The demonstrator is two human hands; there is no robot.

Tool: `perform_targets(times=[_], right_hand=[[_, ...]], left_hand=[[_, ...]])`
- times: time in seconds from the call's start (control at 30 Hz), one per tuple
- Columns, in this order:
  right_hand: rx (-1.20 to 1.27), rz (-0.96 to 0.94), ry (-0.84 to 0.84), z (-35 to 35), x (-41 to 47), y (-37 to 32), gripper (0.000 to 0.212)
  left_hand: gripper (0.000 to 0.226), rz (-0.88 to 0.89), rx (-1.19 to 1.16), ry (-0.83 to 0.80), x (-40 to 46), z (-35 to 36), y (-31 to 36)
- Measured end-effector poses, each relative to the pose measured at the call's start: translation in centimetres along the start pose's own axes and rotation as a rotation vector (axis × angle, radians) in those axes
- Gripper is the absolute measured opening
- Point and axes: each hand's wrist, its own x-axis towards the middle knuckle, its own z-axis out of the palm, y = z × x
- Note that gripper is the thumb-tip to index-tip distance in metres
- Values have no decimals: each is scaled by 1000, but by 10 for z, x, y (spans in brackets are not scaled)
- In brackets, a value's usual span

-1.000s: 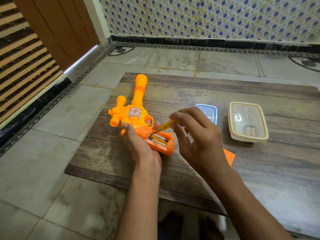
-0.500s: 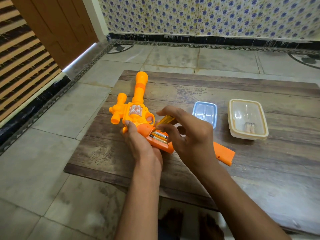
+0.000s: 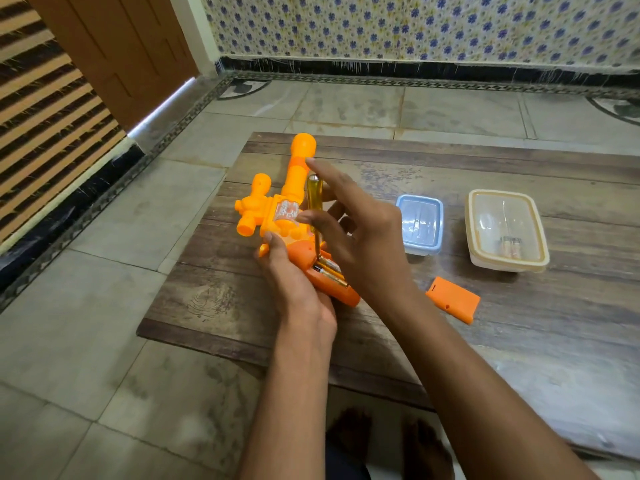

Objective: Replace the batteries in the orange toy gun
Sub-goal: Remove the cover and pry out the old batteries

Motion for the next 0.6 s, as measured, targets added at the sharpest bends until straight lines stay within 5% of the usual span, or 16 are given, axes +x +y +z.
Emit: perform_targets(times=[0.33,0.6], right_hand=[[41,78,4,12,13,15,56],[32,136,-88,17,19,21,50]], left_hand=[[90,105,39,14,10,-4,-7],[82,114,49,-10,14,-5,-10]])
